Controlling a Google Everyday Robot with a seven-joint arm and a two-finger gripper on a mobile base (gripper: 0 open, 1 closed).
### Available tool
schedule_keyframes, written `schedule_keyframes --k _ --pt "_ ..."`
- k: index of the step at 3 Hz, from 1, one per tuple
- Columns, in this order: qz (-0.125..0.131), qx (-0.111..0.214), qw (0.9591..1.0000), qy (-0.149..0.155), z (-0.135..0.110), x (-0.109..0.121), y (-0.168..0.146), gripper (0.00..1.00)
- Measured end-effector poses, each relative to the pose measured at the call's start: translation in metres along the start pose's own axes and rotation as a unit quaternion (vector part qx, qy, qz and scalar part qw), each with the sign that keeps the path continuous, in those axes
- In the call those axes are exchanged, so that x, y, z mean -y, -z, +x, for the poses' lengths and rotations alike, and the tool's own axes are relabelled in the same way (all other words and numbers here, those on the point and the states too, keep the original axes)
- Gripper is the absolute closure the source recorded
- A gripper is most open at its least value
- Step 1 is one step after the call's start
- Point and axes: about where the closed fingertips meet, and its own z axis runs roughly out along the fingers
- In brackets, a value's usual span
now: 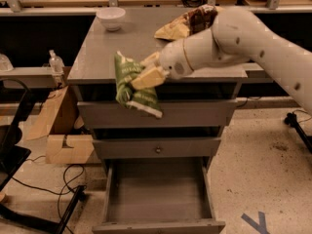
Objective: Pick green jalapeno chip bag from bottom drawer and place on counter
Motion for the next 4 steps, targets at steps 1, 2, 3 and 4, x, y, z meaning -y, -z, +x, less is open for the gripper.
schedule_keyframes --k 1,2,3,4 --pt "-0.032 0.01 0.9994 0.005 -0.03 0.049 -0.04 1.0" --pt "-0.042 0.042 0.9981 0.017 -0.046 0.089 -0.076 1.0" --pt "-0.01 0.071 0.9969 0.03 -0.083 0.129 -0.074 1.0" --pt "0.06 0.109 0.9915 0.038 -0.118 0.177 -0.047 1.0"
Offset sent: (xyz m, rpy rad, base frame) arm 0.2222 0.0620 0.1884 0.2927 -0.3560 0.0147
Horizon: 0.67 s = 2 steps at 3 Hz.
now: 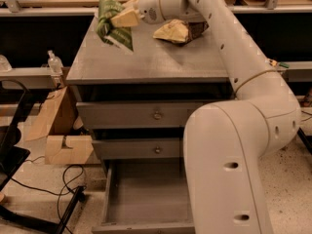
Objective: Pick green jalapeno chip bag from bottom drawer and place on counter
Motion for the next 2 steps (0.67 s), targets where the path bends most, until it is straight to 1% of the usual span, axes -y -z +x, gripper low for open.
schedule_keyframes --k 1,2 --pt "0.028 0.024 0.999 0.026 -0.0351 0.0159 0.0176 0.85" --pt "0.025 0.024 0.9991 0.025 -0.0338 0.0149 0.0134 0.61"
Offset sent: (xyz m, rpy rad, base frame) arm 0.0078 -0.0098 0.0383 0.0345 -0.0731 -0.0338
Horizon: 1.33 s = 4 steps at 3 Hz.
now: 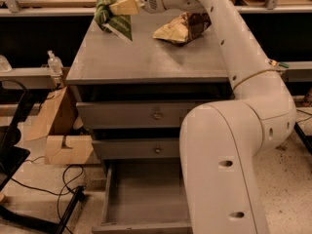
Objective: Pick green jalapeno chip bag from bottom drawer and place on counter
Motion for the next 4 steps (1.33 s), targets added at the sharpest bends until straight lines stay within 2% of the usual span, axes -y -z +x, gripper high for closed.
schedule_keyframes --k 1,2,3,4 --pt "-0.003 0.0 1.0 -0.001 0.0009 -0.0019 -0.0049 0.31" --pt "-0.006 0.0 1.0 -0.002 0.0015 -0.0031 -0.008 0.08" --pt "-0.007 0.0 1.0 -0.002 0.0019 -0.0041 -0.0104 0.0" --pt "-0.007 0.0 1.0 -0.002 0.002 -0.0041 -0.0105 0.0"
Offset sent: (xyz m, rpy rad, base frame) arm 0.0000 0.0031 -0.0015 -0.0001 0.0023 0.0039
